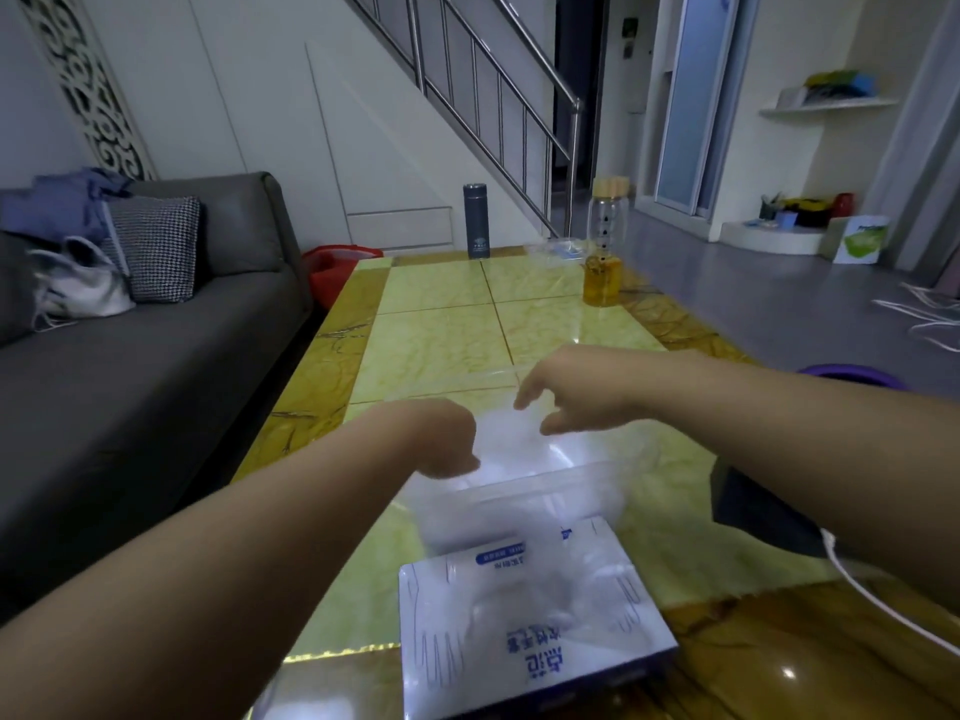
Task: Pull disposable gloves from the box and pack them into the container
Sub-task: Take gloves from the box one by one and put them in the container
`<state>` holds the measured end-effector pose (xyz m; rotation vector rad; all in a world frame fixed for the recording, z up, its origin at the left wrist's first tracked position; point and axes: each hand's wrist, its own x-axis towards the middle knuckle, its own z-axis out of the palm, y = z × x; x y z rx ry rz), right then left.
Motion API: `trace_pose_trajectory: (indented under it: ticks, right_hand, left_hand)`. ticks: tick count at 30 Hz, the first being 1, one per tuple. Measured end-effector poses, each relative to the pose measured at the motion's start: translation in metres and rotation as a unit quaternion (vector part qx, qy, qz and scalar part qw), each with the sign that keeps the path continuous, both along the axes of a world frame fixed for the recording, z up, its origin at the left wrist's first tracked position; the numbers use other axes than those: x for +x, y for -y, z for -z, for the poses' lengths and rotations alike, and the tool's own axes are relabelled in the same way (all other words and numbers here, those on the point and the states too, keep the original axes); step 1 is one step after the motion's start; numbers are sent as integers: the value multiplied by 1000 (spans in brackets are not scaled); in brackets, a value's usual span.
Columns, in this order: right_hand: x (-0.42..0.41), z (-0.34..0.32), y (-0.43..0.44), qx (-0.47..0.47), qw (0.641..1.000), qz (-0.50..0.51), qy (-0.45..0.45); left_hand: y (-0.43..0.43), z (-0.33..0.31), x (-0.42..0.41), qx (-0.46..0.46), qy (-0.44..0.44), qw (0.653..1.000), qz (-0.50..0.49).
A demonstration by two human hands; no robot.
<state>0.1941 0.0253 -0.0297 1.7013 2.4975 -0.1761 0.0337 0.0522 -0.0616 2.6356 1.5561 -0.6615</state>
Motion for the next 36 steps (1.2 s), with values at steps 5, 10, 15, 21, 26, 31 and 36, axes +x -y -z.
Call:
trace_pose_trajectory:
  ticks: [5,10,15,21,26,31,36]
  right_hand:
    - [-2,-14,61,7,994,5,-113]
    - [8,30,99,-106,988,95,-58]
    - [5,90,108,-71,948,216,-223]
    - [-2,107,106,12,920,187,-345]
    - [3,85,103,70,824,183,-531]
    - [2,61,103,122,761,125,-625]
    - [-8,66,110,54,813,97,-571]
  left_hand:
    - [27,-17,-23,132,97,986,24]
    - [96,-8,-26,119,366,923,28]
    - [125,49,-16,41,360,929,-79]
    - [124,95,-5,69,331,938,-72]
    - [112,96,-6,68,326,940,-71]
    - [113,87,-15,-57,467,877,-98]
    - [127,60,-28,-266,695,668,-28]
